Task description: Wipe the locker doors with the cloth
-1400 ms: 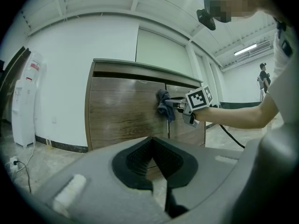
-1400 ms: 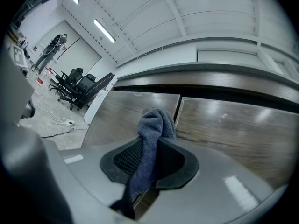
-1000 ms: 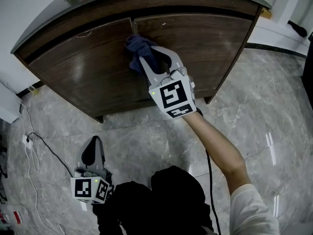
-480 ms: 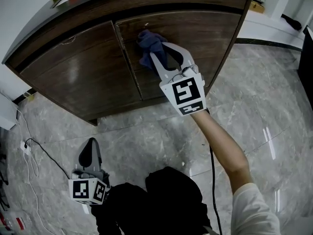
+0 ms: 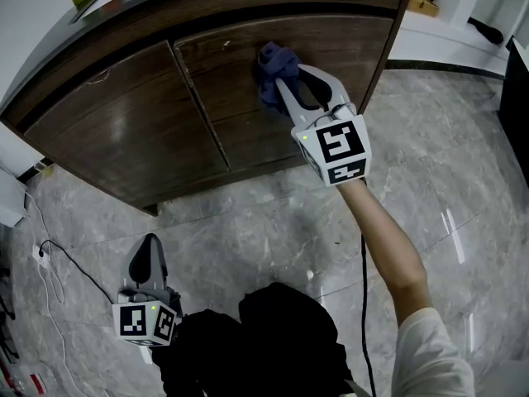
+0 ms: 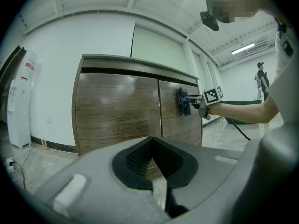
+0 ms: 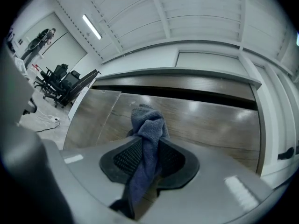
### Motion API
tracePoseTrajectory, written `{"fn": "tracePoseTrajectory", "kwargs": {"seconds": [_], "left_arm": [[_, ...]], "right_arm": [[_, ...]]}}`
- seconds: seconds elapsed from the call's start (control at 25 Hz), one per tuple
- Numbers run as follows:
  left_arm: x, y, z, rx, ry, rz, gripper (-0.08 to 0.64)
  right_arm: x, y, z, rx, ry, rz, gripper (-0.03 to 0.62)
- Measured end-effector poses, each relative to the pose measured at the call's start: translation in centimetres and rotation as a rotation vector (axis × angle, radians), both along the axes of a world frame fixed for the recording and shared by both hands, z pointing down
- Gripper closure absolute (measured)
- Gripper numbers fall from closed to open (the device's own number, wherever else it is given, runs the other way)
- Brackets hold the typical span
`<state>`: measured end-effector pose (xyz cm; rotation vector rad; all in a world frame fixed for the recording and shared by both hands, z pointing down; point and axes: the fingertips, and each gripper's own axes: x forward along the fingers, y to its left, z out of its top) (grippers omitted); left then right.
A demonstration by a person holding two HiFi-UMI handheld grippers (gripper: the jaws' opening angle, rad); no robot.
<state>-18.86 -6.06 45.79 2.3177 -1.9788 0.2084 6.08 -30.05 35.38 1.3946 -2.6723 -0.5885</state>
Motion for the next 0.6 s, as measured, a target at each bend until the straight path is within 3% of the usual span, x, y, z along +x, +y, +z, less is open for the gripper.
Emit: {"fn": "tracePoseTrajectory", "kwargs": {"seconds": [0.6], "left_arm": [[0.6,-0.3,0.3,-0.008,-0.009,0.001,0.557]], "right_arm": [[4.4,-0.9,0.2,0.018,0.007,0.088,0.494]]}}
